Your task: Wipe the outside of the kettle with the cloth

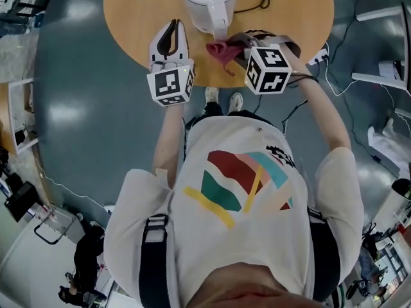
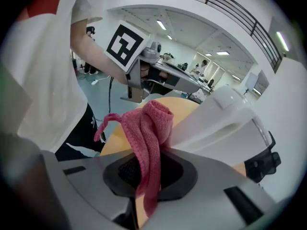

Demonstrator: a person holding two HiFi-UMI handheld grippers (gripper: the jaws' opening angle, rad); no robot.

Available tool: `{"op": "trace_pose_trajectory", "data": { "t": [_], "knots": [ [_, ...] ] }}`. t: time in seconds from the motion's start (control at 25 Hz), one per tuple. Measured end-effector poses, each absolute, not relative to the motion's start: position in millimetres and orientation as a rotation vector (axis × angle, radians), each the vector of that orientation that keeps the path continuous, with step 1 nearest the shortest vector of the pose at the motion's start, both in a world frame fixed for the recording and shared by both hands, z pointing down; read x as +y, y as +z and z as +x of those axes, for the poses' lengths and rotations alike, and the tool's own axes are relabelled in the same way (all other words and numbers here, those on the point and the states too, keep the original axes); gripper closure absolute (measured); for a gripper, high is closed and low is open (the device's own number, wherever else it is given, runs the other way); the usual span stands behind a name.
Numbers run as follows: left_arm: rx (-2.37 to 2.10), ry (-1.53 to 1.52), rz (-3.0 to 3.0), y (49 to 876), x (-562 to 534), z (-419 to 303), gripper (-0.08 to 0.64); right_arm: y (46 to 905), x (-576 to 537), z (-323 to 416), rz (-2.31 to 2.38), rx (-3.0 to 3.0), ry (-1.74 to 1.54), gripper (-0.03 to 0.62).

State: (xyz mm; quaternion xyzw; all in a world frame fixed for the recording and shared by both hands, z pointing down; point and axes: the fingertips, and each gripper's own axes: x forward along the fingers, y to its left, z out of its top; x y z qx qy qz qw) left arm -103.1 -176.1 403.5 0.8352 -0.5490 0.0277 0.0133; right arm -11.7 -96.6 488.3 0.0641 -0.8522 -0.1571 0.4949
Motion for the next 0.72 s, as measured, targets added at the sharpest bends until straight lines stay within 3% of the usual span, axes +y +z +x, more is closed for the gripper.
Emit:
{"op": "trace_pose_trajectory", "data": {
  "t": [0.72],
  "knots": [
    [-1.636,0.178,2.580,438.4,-187.9,-100.4,0.492,548.6,-139.2,-13.5,0.263,-2.171,-0.144,0.554]
  ]
}}
